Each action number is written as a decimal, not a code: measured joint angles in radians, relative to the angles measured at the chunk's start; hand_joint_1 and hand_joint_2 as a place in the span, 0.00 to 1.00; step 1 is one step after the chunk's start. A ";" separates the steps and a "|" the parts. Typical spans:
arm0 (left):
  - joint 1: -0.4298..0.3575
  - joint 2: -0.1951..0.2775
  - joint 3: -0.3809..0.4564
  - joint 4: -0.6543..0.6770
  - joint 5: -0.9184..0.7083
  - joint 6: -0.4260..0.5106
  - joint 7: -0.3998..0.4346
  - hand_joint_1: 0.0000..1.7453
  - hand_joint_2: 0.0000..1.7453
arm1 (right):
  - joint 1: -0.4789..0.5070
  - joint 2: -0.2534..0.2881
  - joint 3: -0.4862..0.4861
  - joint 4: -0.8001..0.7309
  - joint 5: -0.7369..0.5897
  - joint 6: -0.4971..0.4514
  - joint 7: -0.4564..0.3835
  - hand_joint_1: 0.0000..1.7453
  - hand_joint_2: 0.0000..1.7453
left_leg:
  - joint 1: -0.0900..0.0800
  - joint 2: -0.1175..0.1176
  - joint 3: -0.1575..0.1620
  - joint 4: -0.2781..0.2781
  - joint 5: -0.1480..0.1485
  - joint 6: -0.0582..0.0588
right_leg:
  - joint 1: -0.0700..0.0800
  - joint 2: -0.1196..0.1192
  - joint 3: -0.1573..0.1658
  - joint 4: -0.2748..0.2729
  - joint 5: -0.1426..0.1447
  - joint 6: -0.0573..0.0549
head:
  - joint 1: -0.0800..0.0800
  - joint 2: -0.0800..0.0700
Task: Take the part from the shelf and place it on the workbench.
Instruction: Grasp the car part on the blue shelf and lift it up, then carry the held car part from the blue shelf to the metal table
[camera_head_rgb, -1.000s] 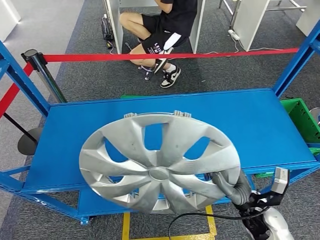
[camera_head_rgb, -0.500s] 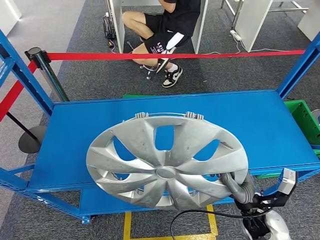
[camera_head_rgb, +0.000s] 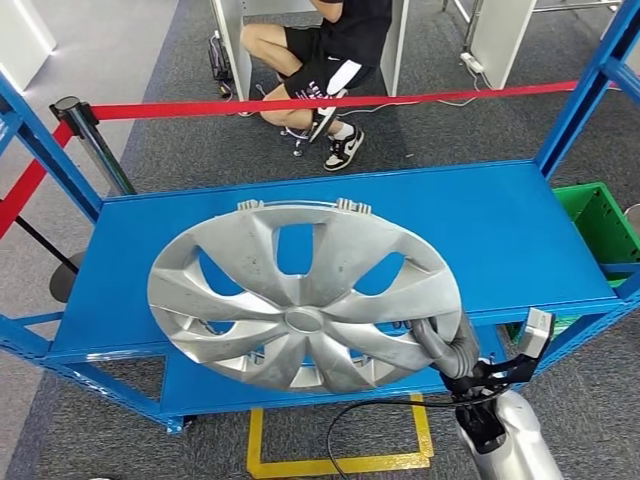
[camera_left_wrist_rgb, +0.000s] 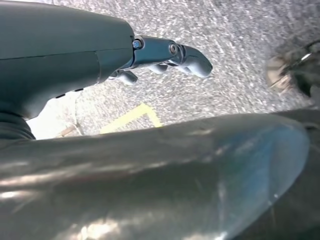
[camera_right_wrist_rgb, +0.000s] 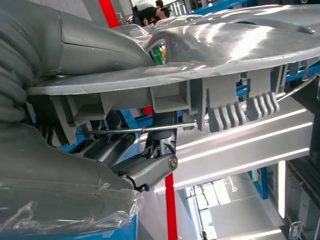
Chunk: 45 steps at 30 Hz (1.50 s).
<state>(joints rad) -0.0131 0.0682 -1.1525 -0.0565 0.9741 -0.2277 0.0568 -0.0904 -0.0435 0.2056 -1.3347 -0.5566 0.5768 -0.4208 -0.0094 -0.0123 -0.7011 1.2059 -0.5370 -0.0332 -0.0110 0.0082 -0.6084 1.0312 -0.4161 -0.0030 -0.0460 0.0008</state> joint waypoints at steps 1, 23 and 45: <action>-0.001 0.001 -0.003 -0.002 -0.001 0.000 0.002 0.00 0.00 | -0.002 0.001 0.002 0.004 0.005 -0.002 -0.002 1.00 1.00 | 0.003 0.000 -0.011 0.050 -0.022 -0.003 | 0.000 0.000 -0.013 0.000 0.010 0.000 | 0.000 0.000; -0.009 -0.005 -0.017 -0.015 0.031 0.008 0.002 0.00 0.00 | -0.035 0.014 0.015 0.023 0.174 -0.023 -0.093 1.00 1.00 | -0.006 0.004 0.059 -0.224 0.188 0.038 | 0.013 -0.001 0.099 -0.005 -0.088 0.034 | 0.008 0.000; -0.004 -0.018 -0.015 -0.021 0.095 0.024 -0.015 0.00 0.00 | -0.013 -0.004 0.019 -0.032 0.279 0.005 -0.138 1.00 1.00 | 0.013 0.006 0.166 -0.246 0.096 0.049 | -0.008 -0.005 -0.121 0.111 -0.045 0.063 | 0.011 0.000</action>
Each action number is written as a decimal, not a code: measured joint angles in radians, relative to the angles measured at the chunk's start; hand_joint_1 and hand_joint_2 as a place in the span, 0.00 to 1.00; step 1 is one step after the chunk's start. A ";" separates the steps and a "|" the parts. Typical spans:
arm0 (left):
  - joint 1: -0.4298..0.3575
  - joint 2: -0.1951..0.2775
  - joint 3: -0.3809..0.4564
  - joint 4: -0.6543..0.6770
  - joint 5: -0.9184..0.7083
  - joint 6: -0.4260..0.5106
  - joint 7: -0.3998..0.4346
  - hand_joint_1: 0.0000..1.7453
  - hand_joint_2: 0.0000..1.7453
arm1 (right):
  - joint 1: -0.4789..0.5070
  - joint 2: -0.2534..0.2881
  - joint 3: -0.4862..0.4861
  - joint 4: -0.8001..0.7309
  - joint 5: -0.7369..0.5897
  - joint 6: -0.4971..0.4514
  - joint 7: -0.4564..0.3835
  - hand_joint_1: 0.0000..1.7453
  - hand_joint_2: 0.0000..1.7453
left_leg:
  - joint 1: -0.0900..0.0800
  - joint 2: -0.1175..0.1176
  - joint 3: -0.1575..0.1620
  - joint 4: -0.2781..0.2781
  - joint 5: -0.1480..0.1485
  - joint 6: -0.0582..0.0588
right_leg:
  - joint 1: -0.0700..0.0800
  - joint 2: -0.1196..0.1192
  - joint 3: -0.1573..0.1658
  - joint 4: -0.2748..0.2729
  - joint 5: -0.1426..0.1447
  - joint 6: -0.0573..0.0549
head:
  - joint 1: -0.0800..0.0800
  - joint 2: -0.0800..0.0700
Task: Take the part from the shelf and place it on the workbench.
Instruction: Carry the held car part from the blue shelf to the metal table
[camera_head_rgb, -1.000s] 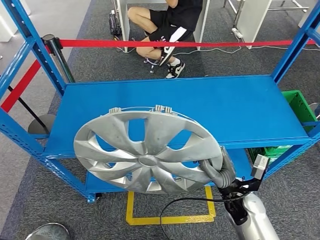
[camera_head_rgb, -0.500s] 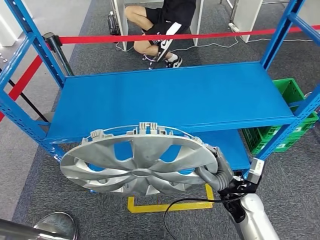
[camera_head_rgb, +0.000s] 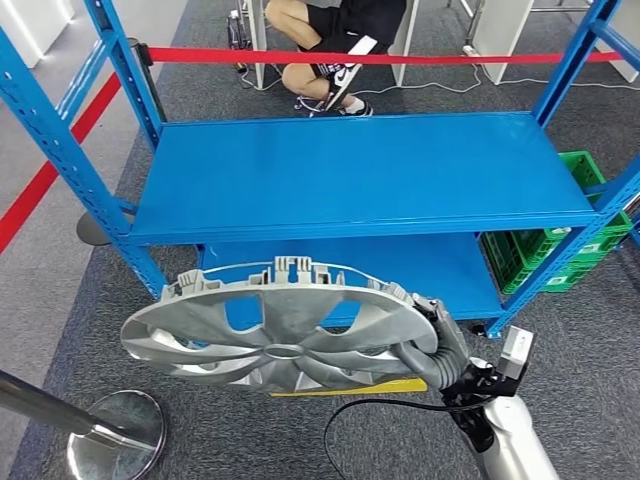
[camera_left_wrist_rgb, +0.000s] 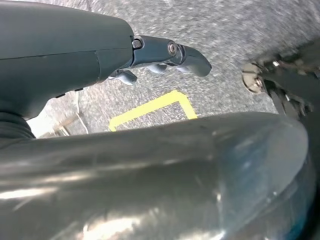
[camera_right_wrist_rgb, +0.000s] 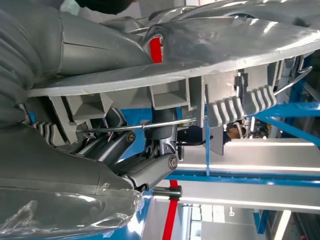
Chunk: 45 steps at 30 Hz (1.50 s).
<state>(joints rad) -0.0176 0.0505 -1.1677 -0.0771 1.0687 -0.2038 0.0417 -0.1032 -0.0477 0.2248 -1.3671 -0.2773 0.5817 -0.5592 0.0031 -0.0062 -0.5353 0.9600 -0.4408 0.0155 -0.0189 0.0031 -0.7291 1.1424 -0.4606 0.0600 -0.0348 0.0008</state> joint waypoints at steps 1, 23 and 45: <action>0.002 -0.003 0.002 0.000 0.008 0.003 -0.003 0.00 0.00 | 0.007 -0.006 -0.004 -0.008 0.002 -0.001 -0.001 1.00 1.00 | -0.002 0.000 -0.015 0.001 0.012 0.003 | 0.001 0.000 -0.015 0.073 -0.045 0.000 | 0.000 0.000; 0.014 -0.028 0.012 0.001 0.026 0.009 -0.016 0.00 0.00 | 0.083 -0.022 -0.103 -0.104 0.022 -0.032 -0.003 1.00 1.00 | -0.002 -0.048 -0.046 0.056 0.023 -0.030 | 0.017 0.081 0.169 -0.143 0.015 -0.052 | -0.003 0.000; -0.015 0.003 -0.035 0.001 -0.048 -0.001 0.026 0.00 0.00 | 0.091 0.151 -0.245 -0.144 -0.190 -0.253 0.038 1.00 1.00 | 0.003 0.044 -0.074 0.132 -0.074 -0.057 | 0.008 0.002 0.119 -0.103 0.024 -0.050 | 0.005 0.000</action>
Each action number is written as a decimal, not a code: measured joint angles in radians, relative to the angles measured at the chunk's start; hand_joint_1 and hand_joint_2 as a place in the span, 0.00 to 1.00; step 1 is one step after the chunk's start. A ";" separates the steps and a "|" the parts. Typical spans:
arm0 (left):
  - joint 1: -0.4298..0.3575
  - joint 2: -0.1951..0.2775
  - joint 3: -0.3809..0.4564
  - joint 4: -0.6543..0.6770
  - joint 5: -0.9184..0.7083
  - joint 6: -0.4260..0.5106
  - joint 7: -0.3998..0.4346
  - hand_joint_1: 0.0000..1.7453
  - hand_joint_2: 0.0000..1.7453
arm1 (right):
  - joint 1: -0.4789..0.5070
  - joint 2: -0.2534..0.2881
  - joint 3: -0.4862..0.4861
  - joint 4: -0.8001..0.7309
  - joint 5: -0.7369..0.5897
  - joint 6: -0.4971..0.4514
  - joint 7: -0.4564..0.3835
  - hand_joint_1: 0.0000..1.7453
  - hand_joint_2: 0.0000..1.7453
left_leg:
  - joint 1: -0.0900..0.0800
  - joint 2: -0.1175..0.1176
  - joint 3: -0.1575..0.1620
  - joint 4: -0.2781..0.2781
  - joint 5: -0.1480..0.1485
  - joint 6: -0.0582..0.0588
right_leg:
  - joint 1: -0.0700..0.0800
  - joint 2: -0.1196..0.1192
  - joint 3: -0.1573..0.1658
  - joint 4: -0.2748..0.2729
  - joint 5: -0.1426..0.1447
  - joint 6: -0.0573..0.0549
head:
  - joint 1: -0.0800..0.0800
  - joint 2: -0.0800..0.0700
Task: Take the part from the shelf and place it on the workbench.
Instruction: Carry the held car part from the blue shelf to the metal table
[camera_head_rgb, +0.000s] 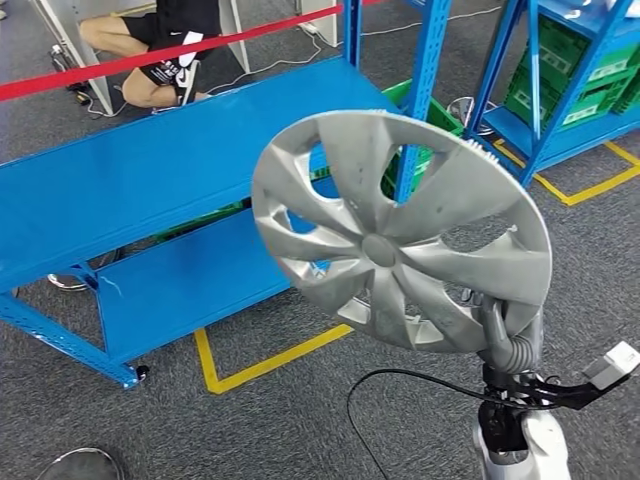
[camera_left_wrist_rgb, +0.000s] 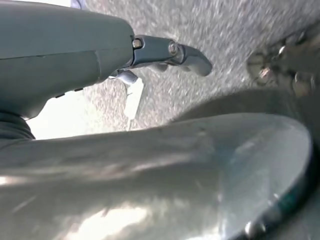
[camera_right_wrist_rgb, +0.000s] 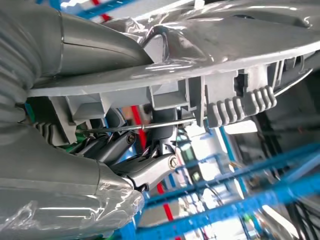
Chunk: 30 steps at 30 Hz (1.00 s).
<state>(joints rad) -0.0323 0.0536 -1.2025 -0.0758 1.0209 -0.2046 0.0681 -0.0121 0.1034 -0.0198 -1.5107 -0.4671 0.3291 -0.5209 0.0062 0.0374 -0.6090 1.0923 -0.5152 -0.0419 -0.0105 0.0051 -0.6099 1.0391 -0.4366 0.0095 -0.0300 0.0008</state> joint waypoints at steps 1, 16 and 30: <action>-0.002 0.003 -0.004 0.000 -0.002 -0.001 0.001 0.00 0.00 | -0.008 0.009 0.000 0.004 -0.008 -0.004 0.000 1.00 1.00 | 0.000 -0.018 -0.031 0.067 -0.035 -0.001 | 0.000 0.011 -0.005 0.000 0.003 -0.004 | -0.001 0.000; -0.005 0.011 -0.028 -0.005 0.011 0.008 0.009 0.00 0.00 | -0.040 0.046 -0.027 0.027 -0.061 -0.022 -0.008 1.00 1.00 | 0.000 -0.057 0.051 -0.115 0.076 0.050 | 0.002 0.027 -0.116 0.132 -0.041 0.049 | 0.015 0.000; 0.014 -0.024 -0.017 -0.005 0.081 0.034 -0.025 0.00 0.00 | 0.007 0.043 -0.184 -0.008 -0.102 -0.018 -0.002 1.00 1.00 | -0.004 0.018 0.026 -0.040 0.014 0.004 | -0.004 -0.013 -0.006 -0.004 0.009 0.004 | 0.012 0.000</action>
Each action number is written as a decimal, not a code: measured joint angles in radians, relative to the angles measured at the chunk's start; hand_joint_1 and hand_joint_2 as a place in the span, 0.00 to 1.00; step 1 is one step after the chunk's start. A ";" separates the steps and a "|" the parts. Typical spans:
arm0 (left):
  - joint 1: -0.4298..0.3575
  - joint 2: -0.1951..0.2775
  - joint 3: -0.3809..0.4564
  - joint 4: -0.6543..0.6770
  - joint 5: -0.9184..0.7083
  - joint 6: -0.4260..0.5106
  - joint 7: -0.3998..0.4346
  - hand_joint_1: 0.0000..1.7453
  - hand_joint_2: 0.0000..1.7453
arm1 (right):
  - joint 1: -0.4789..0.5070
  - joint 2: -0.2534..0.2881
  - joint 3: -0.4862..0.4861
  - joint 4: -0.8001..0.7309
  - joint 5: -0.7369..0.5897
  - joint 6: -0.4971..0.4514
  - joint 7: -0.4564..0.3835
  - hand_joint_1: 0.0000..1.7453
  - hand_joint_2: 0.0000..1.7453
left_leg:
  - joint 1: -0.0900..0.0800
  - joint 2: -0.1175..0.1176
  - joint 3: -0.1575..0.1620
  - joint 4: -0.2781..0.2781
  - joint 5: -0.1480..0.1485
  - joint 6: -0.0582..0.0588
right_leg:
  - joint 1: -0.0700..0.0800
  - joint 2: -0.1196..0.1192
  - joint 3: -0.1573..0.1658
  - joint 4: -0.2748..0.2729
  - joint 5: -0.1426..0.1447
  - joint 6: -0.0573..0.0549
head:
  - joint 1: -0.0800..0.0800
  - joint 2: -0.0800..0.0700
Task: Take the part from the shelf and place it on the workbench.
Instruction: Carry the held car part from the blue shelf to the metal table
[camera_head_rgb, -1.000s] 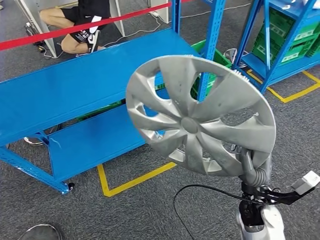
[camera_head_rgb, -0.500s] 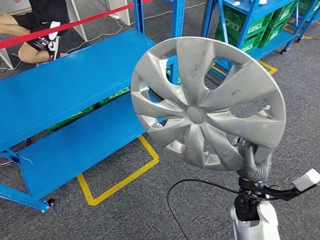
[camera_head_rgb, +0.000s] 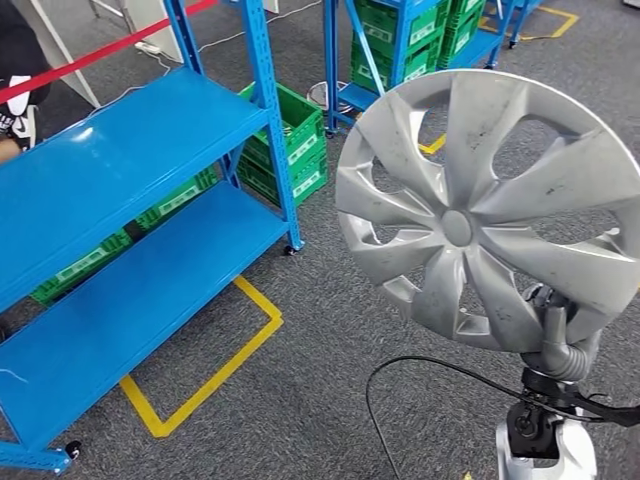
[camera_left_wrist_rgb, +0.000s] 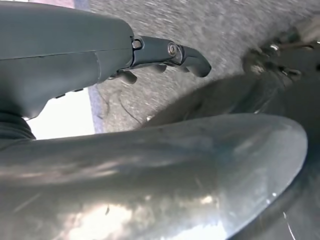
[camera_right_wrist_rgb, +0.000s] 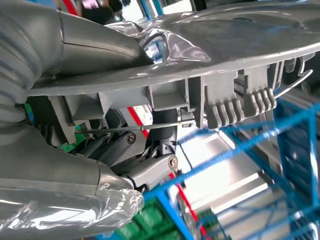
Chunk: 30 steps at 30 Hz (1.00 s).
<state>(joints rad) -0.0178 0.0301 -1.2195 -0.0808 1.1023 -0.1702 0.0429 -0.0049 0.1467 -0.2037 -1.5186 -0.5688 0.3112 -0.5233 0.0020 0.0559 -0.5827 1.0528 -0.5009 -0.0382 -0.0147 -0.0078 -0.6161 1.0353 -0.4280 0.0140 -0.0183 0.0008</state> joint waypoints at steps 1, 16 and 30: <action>0.002 -0.003 0.001 0.000 0.003 0.000 -0.002 0.00 0.00 | 0.001 0.000 -0.012 -0.002 -0.009 0.003 0.006 1.00 1.00 | 0.001 -0.026 -0.026 0.058 -0.034 -0.002 | 0.000 0.012 -0.003 0.000 0.002 -0.004 | -0.001 0.000; 0.006 -0.016 0.009 0.014 0.018 0.003 0.002 0.00 0.00 | -0.002 0.006 -0.230 0.015 -0.230 0.001 0.074 1.00 1.00 | 0.006 -0.078 0.031 -0.073 0.054 0.047 | 0.001 0.060 -0.089 0.096 -0.026 0.043 | 0.009 0.000; -0.006 -0.023 -0.007 0.021 0.006 0.014 0.042 0.00 0.00 | 0.018 0.127 -0.428 -0.447 0.337 -0.270 -0.173 1.00 1.00 | 0.003 0.024 0.025 -0.011 -0.008 0.004 | -0.008 -0.003 -0.016 0.027 -0.010 0.012 | 0.005 0.000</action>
<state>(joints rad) -0.0237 0.0067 -1.2263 -0.0595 1.1087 -0.1559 0.0850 0.0135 0.2735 -0.6318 -1.9651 -0.2313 0.0414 -0.6961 0.0048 0.0798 -0.5581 1.0419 -0.5088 -0.0341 -0.0226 -0.0109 -0.6320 1.0620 -0.4380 0.0261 -0.0135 0.0008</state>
